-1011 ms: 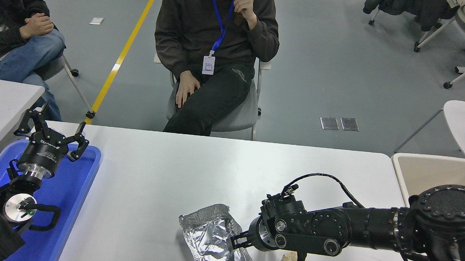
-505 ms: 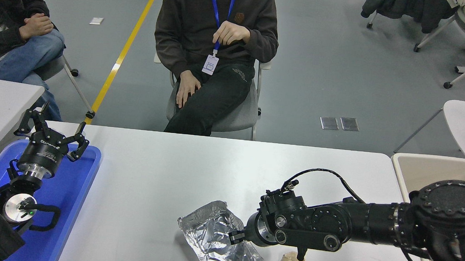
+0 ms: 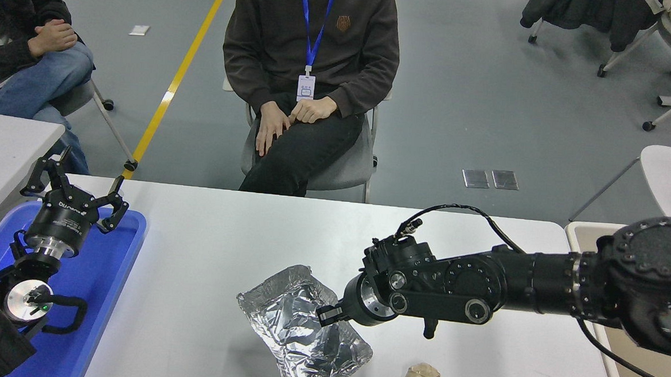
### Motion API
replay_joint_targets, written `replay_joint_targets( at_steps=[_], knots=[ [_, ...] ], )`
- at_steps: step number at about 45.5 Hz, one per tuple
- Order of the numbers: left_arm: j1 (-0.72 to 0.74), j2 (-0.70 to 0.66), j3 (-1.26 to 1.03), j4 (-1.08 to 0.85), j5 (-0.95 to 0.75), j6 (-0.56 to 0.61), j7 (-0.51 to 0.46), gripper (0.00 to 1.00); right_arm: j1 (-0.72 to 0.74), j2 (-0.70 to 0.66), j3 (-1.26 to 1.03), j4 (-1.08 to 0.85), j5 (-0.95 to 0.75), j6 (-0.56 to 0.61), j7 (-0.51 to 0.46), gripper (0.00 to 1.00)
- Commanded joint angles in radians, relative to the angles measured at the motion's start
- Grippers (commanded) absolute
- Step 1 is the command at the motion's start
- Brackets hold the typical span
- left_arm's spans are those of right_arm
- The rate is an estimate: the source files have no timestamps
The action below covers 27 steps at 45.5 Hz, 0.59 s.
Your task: Clean the table surface
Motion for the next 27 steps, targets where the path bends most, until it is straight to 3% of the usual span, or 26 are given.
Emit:
replay_joint_targets(
  at_steps=[1,27],
  knots=[
    [0.000,0.000,-0.001,0.000,0.000,0.000,0.000,1.00,0.104,0.000,-0.001,0.060,0.066,0.072,0.003,0.00],
    [0.000,0.000,0.000,0.000,0.000,-0.001,0.000,1.00,0.214,-0.319,0.025,0.233,0.090,0.118,0.005,0.00]
  ],
)
